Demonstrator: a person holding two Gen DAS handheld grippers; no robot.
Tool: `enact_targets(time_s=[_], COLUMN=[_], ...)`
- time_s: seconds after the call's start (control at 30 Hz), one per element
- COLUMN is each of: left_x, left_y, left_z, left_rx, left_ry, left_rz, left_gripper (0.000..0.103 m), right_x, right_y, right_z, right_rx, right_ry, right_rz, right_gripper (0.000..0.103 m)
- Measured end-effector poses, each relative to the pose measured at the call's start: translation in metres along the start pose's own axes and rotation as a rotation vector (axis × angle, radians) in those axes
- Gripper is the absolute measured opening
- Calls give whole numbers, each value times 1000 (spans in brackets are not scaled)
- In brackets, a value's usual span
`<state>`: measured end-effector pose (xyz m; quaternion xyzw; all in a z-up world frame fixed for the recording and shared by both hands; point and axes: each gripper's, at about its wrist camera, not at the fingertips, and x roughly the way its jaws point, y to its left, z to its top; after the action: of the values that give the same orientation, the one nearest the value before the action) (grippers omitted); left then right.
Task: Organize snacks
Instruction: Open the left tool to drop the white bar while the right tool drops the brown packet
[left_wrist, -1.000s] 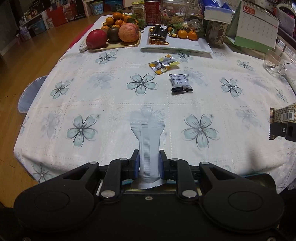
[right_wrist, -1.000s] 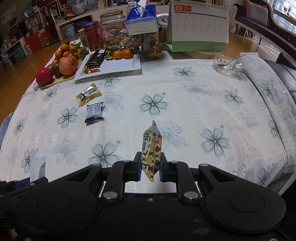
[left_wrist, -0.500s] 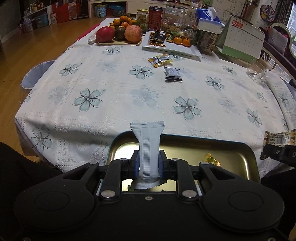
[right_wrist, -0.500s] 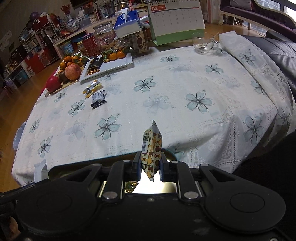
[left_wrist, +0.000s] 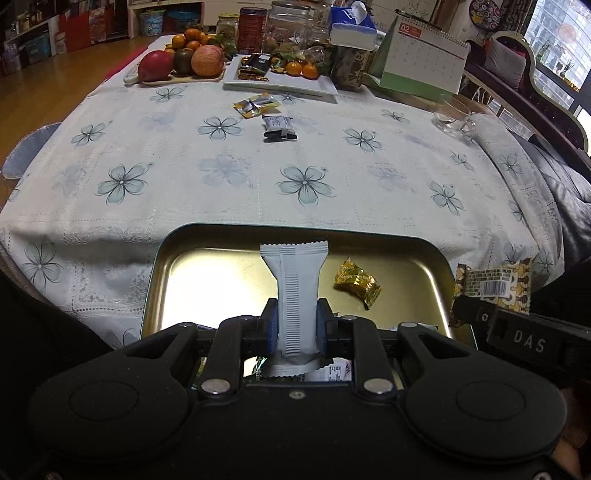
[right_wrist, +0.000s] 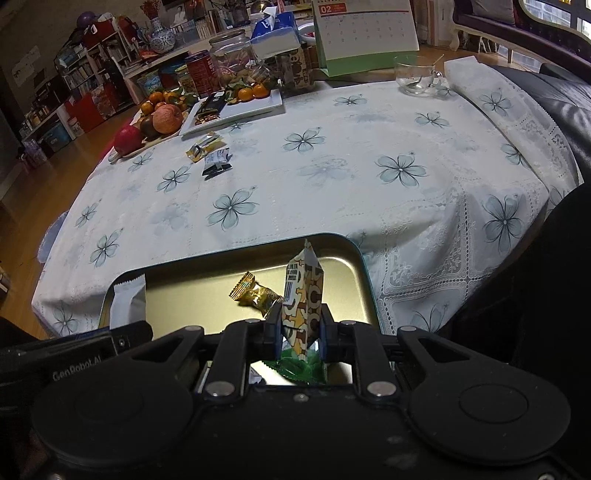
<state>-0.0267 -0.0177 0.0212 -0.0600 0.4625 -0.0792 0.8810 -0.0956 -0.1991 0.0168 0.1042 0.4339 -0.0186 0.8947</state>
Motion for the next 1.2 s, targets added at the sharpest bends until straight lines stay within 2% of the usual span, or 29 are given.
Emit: enact_targets(time_s=[0.23,0.5,0.87,1.2], left_x=[15,33,38,28], left_y=[1,-4,10,15], left_z=[5,11,10,0], left_rx=[-58,-50,-129,-68], left_ry=[17,18,60,53], left_rz=[66,152,185,281], left_gripper=[29,30,32,32], right_x=[0,6,11,17], right_y=[0,0,0,11], right_z=[-2,-1,-1,-2], right_rx=[-5,-5,-3,-39], right_ry=[3,25,43,55], right_rz=[-4,-2,4,10], right_gripper=[18,18,18,18])
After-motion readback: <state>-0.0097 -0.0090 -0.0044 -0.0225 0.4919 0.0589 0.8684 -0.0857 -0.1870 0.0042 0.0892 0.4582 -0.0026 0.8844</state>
